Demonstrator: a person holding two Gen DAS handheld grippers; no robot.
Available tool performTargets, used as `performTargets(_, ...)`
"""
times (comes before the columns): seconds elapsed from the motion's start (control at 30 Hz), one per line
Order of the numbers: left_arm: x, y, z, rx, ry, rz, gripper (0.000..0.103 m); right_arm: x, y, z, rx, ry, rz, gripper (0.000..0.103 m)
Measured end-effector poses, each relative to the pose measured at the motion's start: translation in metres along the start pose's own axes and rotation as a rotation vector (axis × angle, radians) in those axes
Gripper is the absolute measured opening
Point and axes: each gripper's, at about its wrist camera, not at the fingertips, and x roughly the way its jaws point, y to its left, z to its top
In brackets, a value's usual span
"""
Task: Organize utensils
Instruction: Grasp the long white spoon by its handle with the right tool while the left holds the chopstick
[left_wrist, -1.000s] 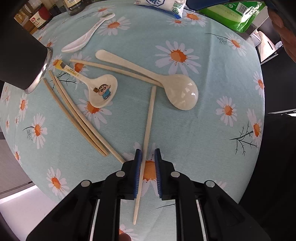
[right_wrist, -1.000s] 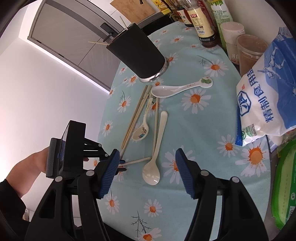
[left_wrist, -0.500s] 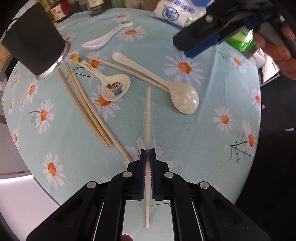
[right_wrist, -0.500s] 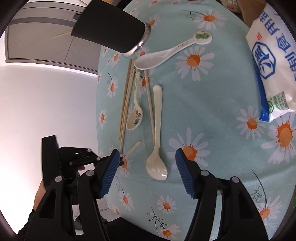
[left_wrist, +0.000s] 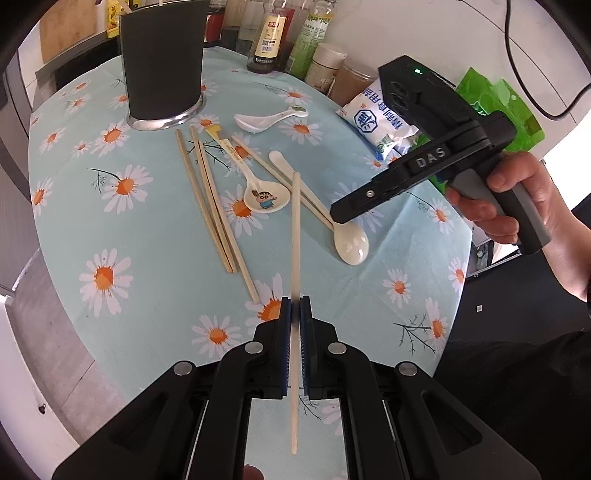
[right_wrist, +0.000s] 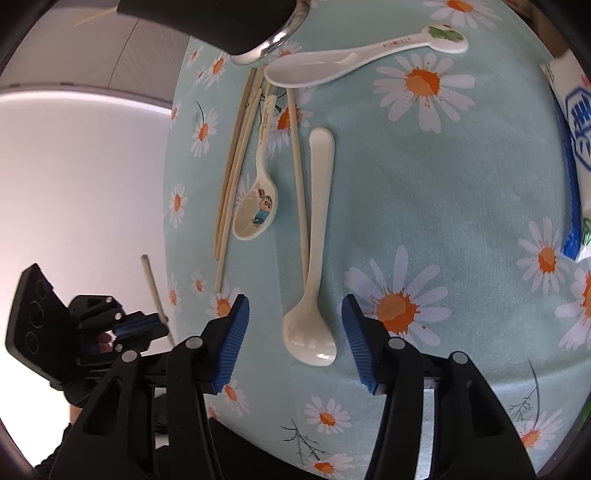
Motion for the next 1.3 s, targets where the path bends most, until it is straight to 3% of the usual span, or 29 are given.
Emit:
performTargets(0.3,-0.012,-0.009,-0.007,-0.024,-0.053,-0.074,0.004,0.015,0.02,0.001,-0.045,0.034,-0.088,0.046)
performTargets(0.43,-0.014,-0.008,-0.008,-0.039,-0.074,-0.093,0.004,0.019,0.026,0.001,-0.075,0.033,-0.179,0.027)
performTargets(0.57,-0.012,-0.005,-0.011,-0.055,-0.078,-0.109,0.004,0.022,0.026,0.003,-0.068,0.039,-0.194,0.026)
performTargets(0.73,-0.01,-0.001,-0.015,-0.067,-0.076,-0.113,0.004,0.028,0.018,0.007,0.0,0.056,-0.114,0.011)
performTargets(1.13,-0.007,0.01,-0.013,-0.1,-0.078,-0.121,0.004,0.016,-0.005,0.002,0.103,0.049,0.063,0.005)
performTargets(1.3,-0.005,0.011,-0.009,-0.105,-0.077,-0.127,0.004,0.01,-0.01,-0.003,0.107,0.034,0.087,0.005)
